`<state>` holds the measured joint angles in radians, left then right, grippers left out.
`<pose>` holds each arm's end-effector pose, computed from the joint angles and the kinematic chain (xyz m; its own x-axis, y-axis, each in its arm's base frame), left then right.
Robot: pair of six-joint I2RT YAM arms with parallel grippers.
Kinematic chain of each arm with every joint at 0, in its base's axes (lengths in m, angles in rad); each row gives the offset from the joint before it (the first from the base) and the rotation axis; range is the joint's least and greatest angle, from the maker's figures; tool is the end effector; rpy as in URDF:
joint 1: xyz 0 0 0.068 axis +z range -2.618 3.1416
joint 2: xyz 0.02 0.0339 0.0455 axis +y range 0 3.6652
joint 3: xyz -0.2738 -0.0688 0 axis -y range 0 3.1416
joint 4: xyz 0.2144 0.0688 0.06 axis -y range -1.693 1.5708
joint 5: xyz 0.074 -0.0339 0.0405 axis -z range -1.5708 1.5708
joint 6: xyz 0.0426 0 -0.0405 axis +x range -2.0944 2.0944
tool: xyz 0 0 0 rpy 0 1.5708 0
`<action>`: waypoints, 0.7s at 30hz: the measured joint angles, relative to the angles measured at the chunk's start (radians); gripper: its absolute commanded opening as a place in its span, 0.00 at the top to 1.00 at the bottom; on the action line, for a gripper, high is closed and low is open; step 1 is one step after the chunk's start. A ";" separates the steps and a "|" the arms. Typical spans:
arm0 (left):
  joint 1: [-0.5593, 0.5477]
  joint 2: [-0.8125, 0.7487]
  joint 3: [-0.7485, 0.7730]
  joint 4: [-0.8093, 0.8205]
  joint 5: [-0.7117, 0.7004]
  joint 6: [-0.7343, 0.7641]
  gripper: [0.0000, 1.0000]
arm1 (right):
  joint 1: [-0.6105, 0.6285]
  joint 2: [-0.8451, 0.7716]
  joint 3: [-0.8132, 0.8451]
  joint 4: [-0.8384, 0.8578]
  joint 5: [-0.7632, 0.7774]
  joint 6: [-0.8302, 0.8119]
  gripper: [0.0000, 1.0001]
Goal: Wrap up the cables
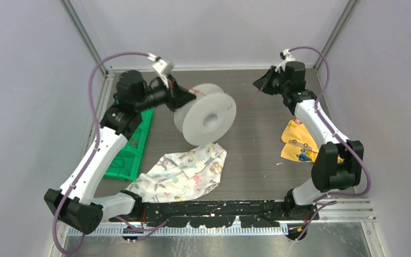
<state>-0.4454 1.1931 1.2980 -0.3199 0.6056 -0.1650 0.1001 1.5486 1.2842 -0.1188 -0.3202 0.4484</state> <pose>0.1994 -0.1220 0.4269 -0.3305 0.0082 -0.9438 0.8128 0.5106 -0.2803 0.3396 0.0476 0.3463 -0.5023 0.3631 -0.7848 -0.1859 0.8410 0.5081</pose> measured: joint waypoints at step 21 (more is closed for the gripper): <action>0.198 0.052 0.079 0.117 -0.798 -0.737 0.99 | 0.787 -0.146 -0.090 -0.181 0.351 -0.164 0.99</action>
<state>-0.2470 1.2449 1.3769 -0.2028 -0.1921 -0.9020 0.8867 1.4021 1.1946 -0.2996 0.0303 0.2840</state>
